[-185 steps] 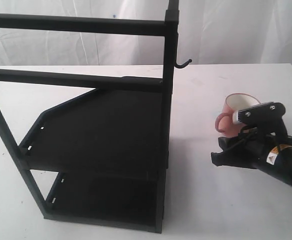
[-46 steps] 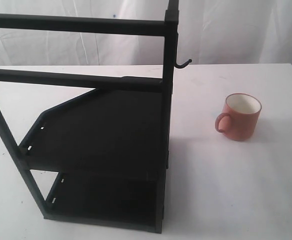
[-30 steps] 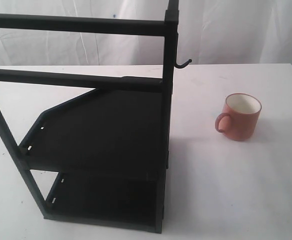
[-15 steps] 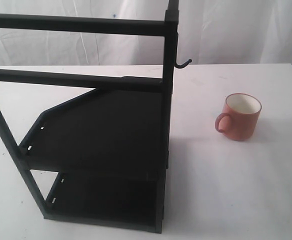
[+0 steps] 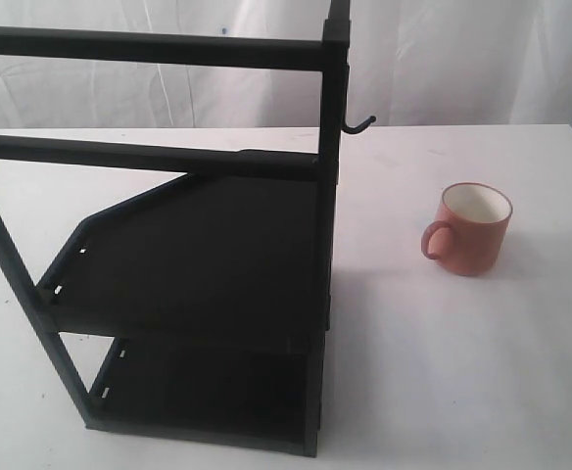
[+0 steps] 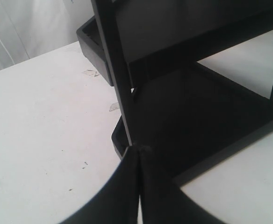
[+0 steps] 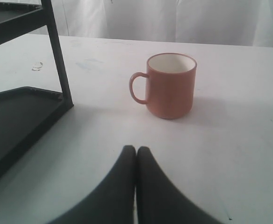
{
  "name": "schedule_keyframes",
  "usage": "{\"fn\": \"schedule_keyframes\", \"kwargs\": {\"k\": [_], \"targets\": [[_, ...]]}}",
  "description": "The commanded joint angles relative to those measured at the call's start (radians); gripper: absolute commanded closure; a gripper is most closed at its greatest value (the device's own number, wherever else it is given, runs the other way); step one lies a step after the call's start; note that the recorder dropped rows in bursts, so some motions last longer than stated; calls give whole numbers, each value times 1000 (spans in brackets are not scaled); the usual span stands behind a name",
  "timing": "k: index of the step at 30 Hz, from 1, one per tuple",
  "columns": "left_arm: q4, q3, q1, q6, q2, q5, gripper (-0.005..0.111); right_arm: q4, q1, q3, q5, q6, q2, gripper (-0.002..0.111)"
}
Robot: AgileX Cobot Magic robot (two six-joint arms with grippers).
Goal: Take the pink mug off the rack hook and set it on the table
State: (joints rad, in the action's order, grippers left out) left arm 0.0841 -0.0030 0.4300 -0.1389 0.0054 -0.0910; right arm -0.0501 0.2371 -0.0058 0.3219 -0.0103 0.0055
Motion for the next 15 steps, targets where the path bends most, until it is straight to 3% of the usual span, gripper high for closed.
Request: {"fn": "schedule_keyframes", "kwargs": {"k": [1, 15], "targets": [[3, 3, -3, 6, -5, 1, 107, -2, -8, 6, -8, 10, -6, 108], [3, 3, -3, 6, -5, -14, 107, -2, -8, 6, -8, 10, -6, 108]]}}
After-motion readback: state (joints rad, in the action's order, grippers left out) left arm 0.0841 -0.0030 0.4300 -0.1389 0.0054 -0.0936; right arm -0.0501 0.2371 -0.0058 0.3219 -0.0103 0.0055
